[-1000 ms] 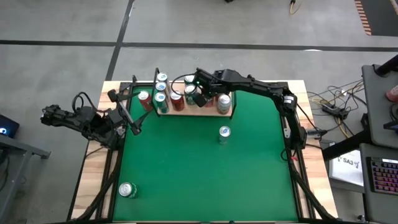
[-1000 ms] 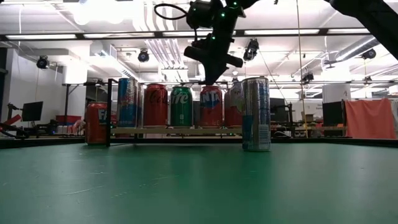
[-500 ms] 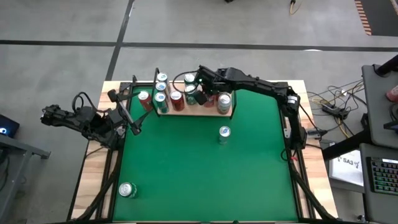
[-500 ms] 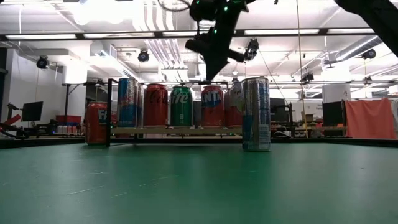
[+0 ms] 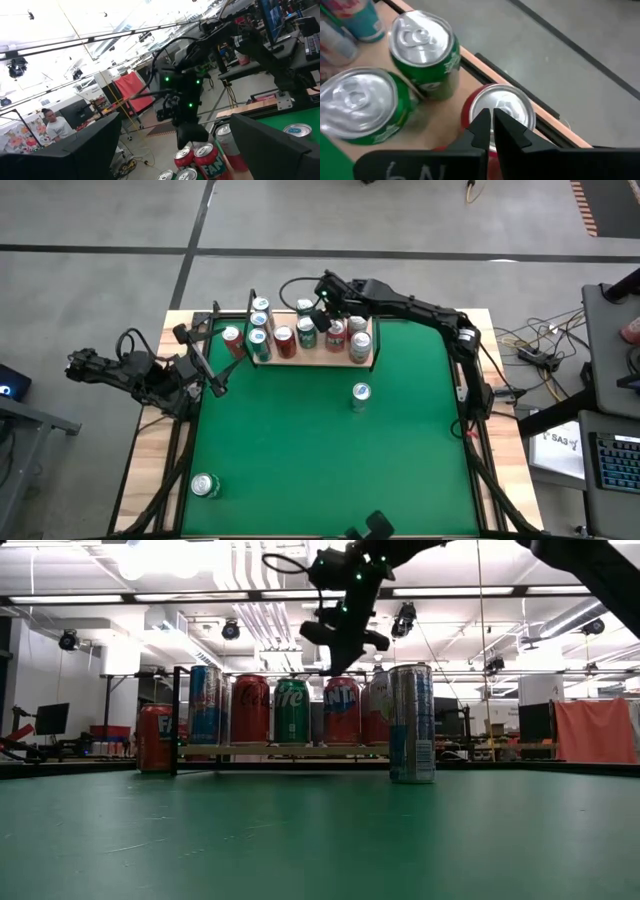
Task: Pick and place cans onto a shelf
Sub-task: Adjust the soda cans on the shelf
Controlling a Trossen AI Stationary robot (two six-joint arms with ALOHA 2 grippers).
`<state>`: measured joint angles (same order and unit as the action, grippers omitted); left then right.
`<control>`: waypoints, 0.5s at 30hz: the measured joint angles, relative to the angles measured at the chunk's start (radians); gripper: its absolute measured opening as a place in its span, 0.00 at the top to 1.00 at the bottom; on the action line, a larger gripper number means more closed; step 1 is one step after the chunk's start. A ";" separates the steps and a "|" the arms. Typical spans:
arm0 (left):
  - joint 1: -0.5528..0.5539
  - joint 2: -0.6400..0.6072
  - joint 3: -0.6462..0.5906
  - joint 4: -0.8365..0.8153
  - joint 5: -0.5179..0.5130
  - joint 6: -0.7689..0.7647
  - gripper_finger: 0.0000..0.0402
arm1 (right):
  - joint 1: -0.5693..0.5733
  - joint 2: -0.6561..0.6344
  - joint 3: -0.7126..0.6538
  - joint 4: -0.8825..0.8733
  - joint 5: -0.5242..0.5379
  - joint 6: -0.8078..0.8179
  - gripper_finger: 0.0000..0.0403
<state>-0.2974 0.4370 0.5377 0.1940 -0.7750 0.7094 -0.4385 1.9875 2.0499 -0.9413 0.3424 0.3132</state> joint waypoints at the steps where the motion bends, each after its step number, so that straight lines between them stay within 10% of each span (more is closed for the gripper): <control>1: 0.000 0.000 0.000 0.000 0.000 0.000 0.11 | 0.000 0.005 0.000 0.002 0.001 0.000 0.97; 15: 0.001 0.000 0.000 0.000 0.000 0.000 0.11 | 0.000 0.032 -0.007 -0.055 0.005 0.034 0.97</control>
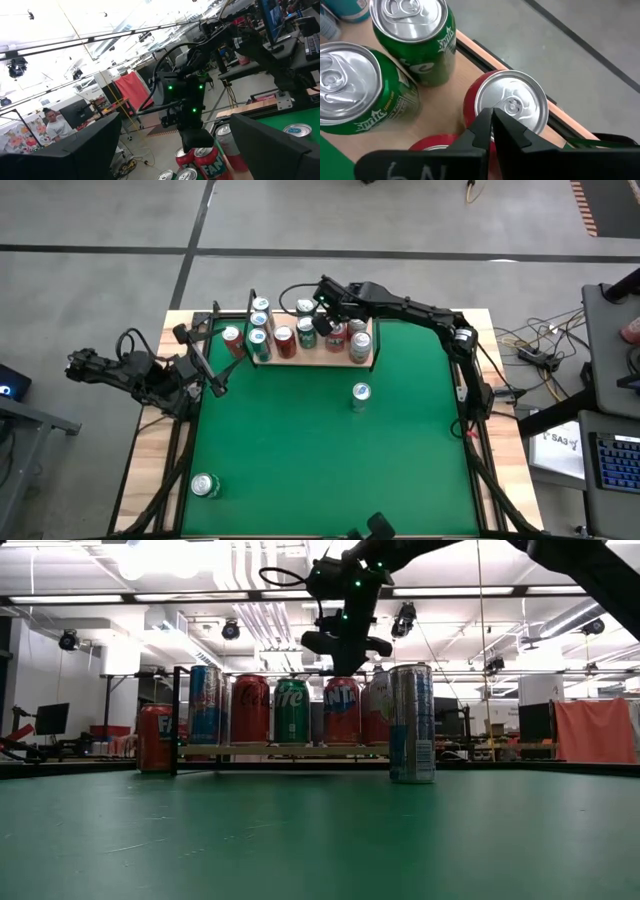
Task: Pick and place cans onto a shelf
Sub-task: Adjust the soda cans on the shelf
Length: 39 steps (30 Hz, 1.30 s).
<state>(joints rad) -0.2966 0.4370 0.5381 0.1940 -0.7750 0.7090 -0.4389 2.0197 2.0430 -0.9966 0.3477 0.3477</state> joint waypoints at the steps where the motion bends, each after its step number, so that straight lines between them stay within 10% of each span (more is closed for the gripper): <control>1: 0.000 0.000 0.000 0.000 0.000 0.000 0.11 | 0.000 0.000 0.000 0.000 0.000 0.000 0.97; 39: 0.000 0.000 0.000 0.007 0.000 -0.017 0.11 | 0.070 -0.055 0.020 -0.005 -0.140 0.010 0.97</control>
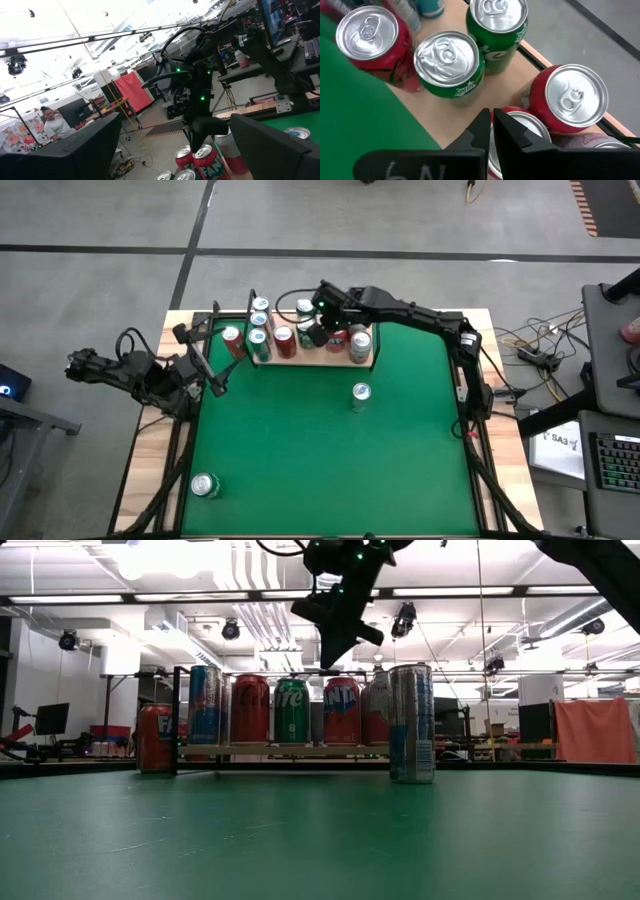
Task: Pick and place cans onto a shelf
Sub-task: Adjust the soda cans on the shelf
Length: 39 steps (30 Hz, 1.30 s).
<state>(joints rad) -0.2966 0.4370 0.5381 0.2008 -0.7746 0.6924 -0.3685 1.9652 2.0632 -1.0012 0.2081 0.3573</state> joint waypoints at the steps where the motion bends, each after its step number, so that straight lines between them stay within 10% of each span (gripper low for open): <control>1: 0.000 0.000 0.000 0.000 0.000 -0.004 0.11 | 0.007 0.000 0.000 -0.001 0.000 0.000 0.97; 39: -0.001 0.043 0.012 -0.054 -0.013 -0.128 0.11 | 0.051 0.120 0.070 0.244 0.002 -0.211 0.97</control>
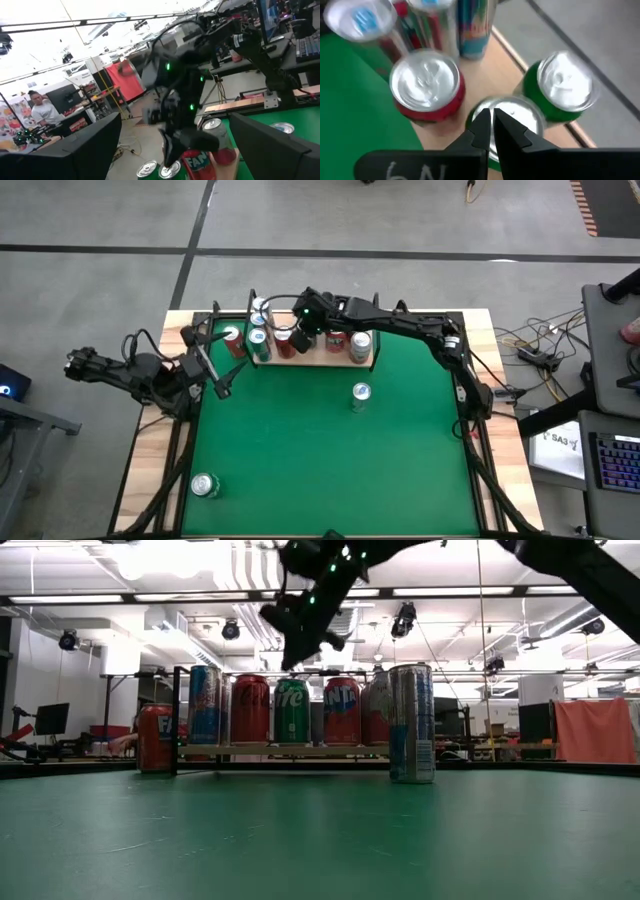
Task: Pick and place cans onto a shelf
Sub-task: Adjust the soda cans on the shelf
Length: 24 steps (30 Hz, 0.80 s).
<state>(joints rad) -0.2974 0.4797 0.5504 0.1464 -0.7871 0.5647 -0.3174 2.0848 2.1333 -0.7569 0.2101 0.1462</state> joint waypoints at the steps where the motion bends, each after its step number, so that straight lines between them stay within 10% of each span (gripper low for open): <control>1: 0.000 0.001 0.000 0.000 0.000 0.004 0.11 | -0.001 0.008 -0.001 -0.005 0.000 0.007 0.97; 24: 0.000 -0.001 -0.001 0.002 -0.011 0.010 0.11 | 0.000 -0.013 0.001 -0.097 0.000 0.069 0.97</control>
<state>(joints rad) -0.2974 0.4789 0.5491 0.1482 -0.7979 0.5746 -0.3176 2.0717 2.1345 -0.8537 0.2100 0.2149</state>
